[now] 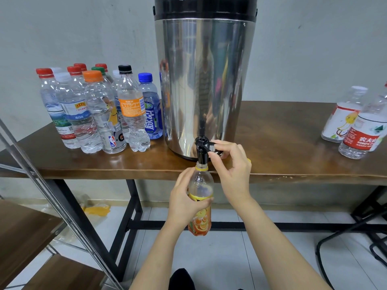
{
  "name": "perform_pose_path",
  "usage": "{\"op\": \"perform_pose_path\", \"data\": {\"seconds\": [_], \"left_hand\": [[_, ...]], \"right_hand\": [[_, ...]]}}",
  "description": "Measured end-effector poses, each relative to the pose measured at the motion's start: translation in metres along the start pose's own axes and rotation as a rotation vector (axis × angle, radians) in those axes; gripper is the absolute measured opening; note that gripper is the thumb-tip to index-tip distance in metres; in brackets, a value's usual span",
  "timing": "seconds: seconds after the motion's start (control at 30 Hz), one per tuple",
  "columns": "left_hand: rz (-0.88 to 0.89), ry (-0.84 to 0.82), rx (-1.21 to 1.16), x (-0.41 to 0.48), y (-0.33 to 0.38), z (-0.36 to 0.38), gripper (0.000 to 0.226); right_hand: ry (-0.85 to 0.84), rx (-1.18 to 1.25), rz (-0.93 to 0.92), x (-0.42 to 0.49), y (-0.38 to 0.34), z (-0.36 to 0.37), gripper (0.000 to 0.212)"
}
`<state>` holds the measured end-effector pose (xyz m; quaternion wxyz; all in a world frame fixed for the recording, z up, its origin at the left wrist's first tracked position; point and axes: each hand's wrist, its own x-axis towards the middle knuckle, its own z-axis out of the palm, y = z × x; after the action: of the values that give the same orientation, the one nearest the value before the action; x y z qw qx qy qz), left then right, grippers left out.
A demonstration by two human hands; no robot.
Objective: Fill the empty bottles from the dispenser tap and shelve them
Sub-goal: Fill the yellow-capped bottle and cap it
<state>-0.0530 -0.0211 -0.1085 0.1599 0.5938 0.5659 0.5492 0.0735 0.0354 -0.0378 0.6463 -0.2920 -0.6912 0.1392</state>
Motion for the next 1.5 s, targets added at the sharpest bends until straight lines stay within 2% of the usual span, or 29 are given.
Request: {"op": "perform_pose_path", "data": {"seconds": [0.63, 0.83, 1.4, 1.5], "left_hand": [[-0.027, -0.011, 0.006, 0.0001, -0.0012, 0.0001, 0.089], [-0.02, -0.004, 0.001, 0.0001, -0.0013, 0.0003, 0.09], [-0.025, -0.003, 0.006, 0.0001, -0.0008, 0.0019, 0.092], [-0.03, -0.006, 0.013, -0.0003, -0.0003, 0.0015, 0.092]], "right_hand": [[-0.002, -0.006, -0.013, 0.0003, -0.0012, -0.0006, 0.044], [-0.007, -0.008, -0.007, 0.0004, -0.0008, -0.0006, 0.036], [-0.014, 0.01, 0.0, 0.0008, -0.0012, -0.0009, 0.041], [-0.016, 0.022, 0.008, 0.0004, -0.0006, 0.0003, 0.036]]}}
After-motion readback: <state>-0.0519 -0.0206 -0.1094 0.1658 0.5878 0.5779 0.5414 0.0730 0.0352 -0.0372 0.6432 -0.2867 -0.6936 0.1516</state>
